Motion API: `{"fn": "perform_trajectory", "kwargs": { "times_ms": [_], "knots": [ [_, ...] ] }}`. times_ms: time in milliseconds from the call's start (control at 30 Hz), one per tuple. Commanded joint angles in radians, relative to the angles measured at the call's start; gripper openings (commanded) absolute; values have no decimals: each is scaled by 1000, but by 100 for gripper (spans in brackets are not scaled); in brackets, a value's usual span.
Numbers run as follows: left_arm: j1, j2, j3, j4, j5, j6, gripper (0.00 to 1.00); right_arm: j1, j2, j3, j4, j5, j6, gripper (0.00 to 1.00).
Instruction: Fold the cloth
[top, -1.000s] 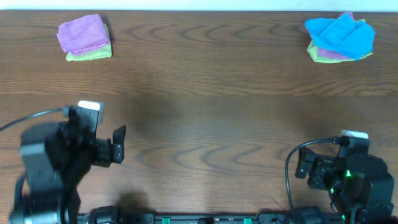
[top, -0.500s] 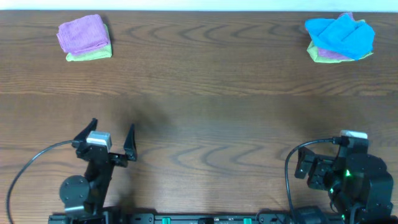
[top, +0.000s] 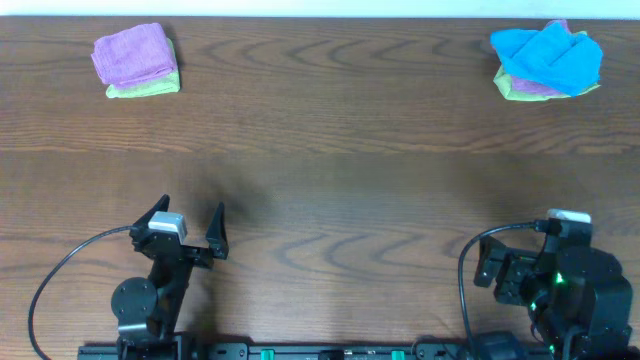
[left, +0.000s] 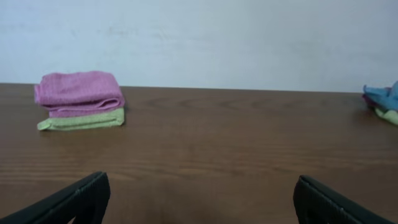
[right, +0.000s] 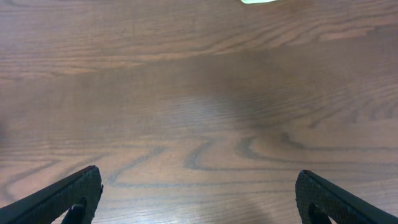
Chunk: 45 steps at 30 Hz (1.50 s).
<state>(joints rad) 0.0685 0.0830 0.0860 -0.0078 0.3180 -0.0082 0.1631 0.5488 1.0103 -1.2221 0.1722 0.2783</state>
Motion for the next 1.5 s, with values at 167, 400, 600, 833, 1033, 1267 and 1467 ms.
{"fn": "perform_trajectory", "kwargs": {
  "times_ms": [167, 400, 600, 833, 1033, 1267, 1467],
  "knots": [
    [-24, -43, -36, -47, -63, -15, 95, 6, -5, -1, -1, 3, 13, 99],
    [-24, -80, -81, -43, -68, -48, 96, 6, -5, -1, -1, 3, 13, 99],
    [-23, -80, -81, -52, -128, -47, 96, 6, -5, -1, -1, 3, 13, 99],
    [-22, -80, -82, -60, -195, -12, 96, 6, -5, -1, -1, 3, 13, 99],
    [-23, -79, -81, -58, -194, -6, 96, 6, -5, -1, -1, 3, 13, 99],
    [-23, -79, -81, -58, -194, -6, 95, 6, -5, -1, -2, 3, 13, 99],
    [-23, -79, -81, -58, -195, -6, 95, 6, -5, -1, -1, 3, 13, 99]
  ]
}}
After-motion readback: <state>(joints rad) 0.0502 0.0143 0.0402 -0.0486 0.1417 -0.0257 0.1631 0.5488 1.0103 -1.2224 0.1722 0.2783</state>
